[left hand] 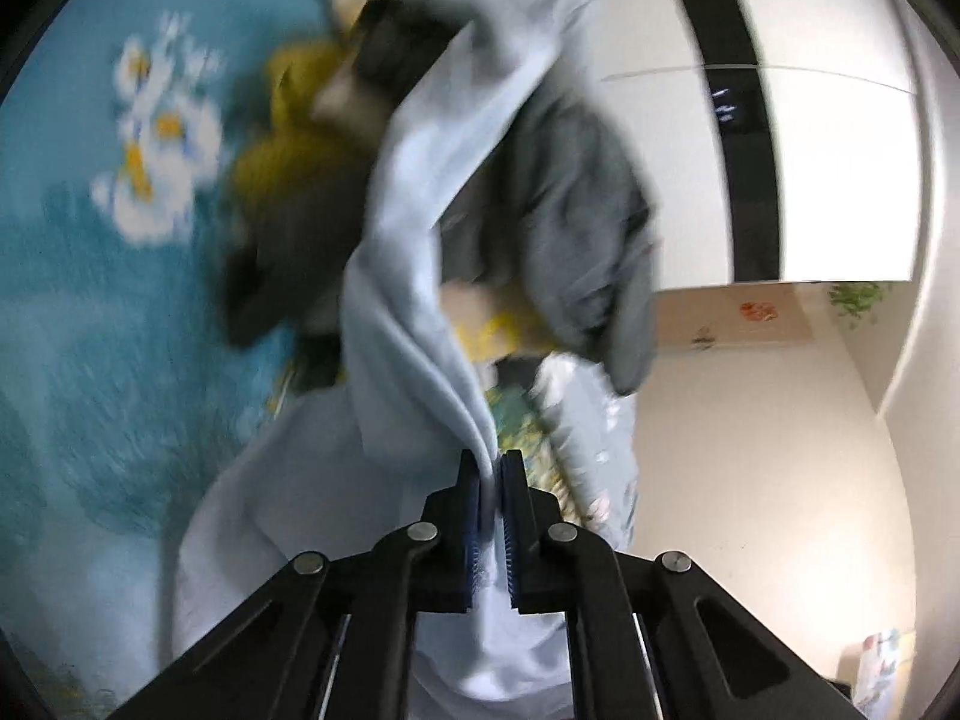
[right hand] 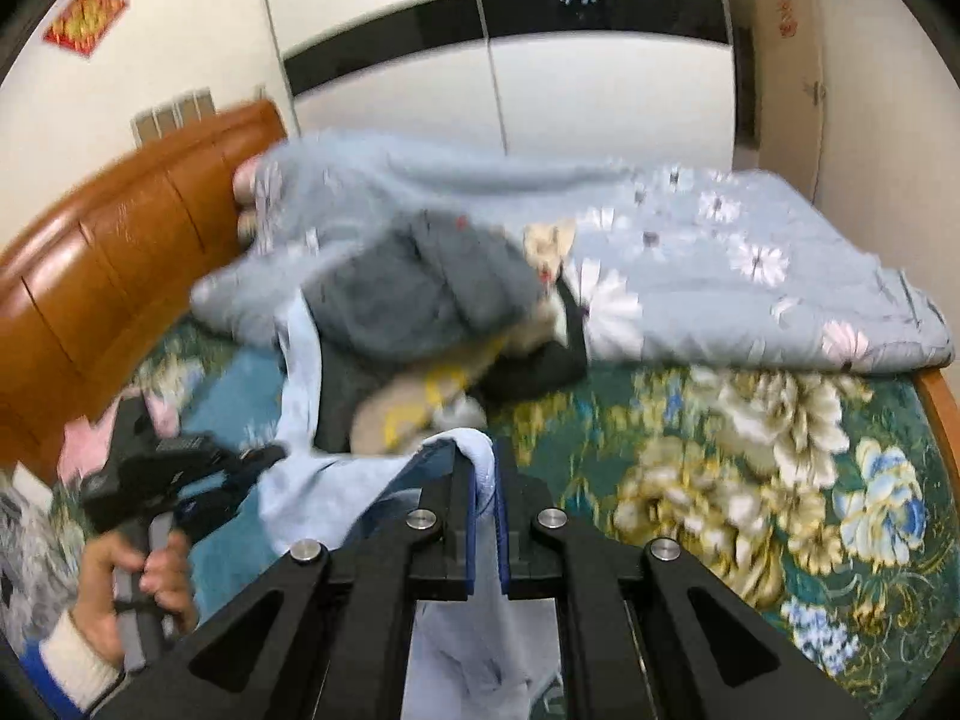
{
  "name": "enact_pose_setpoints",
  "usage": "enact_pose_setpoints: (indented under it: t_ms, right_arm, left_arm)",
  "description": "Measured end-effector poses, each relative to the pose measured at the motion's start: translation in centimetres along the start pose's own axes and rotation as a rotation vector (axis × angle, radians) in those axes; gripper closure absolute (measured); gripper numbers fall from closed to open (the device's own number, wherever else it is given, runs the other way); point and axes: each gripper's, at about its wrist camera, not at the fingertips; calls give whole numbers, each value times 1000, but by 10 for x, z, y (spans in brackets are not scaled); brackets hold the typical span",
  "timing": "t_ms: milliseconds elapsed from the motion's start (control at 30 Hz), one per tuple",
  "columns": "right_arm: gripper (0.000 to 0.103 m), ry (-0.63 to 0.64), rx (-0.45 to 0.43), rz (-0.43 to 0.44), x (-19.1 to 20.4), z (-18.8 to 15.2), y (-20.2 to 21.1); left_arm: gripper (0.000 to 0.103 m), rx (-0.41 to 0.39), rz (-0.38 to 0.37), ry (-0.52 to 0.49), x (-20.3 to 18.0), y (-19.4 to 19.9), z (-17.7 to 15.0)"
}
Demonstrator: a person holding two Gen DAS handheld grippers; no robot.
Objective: Fold clothes
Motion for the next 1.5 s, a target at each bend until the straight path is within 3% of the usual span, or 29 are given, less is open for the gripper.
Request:
enact_pose_setpoints:
  t_ms: [200, 333, 433, 600, 733, 867, 1000, 1133, 1200, 1300, 1400, 1500]
  right_arm:
    - [98, 16, -275, 130, 33, 54, 69]
    - [98, 82, -482, 190, 57, 77, 131]
    - [98, 100, -582, 222, 66, 82, 169]
    - [98, 107, -614, 232, 65, 66, 199]
    - [98, 139, -567, 222, 61, 43, 205]
    - [98, 159, -554, 201, 54, 32, 219]
    - [98, 140, -615, 203, 47, 51, 243]
    - [98, 169, -635, 208, 61, 82, 240]
    - [98, 210, -551, 187, 72, 93, 207]
    - [98, 258, -338, 121, 83, 90, 122]
    - [98, 252, -128, 39, 74, 62, 21]
    - [98, 161, 57, 21, 49, 25, -63]
  left_arm:
    - [96, -163, -48, -279, -94, 97, 26]
    - [96, -281, -80, -481, -164, 169, 17]
    - [96, -348, -103, -579, -199, 210, 3]
    - [96, -380, -98, -653, -209, 242, -32]
    - [96, -342, -75, -651, -195, 241, -60]
    - [96, -264, -114, -623, -186, 245, -96]
    - [96, -221, -193, -644, -214, 258, -111]
    - [94, -233, -153, -681, -233, 265, -110]
    - [94, -214, -85, -641, -221, 252, -99]
    - [94, -157, 22, -539, -178, 212, -80]
    - [93, -82, 156, -413, -115, 164, -68]
    - [94, 6, 228, -262, -46, 116, -62]
Point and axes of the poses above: each gripper's, at about its wrist camera, not at the fingertips, and y roughly against the way its jaws point, x to its left, z to its top, and after that the axes turned 11 degrees about -y, right-handed
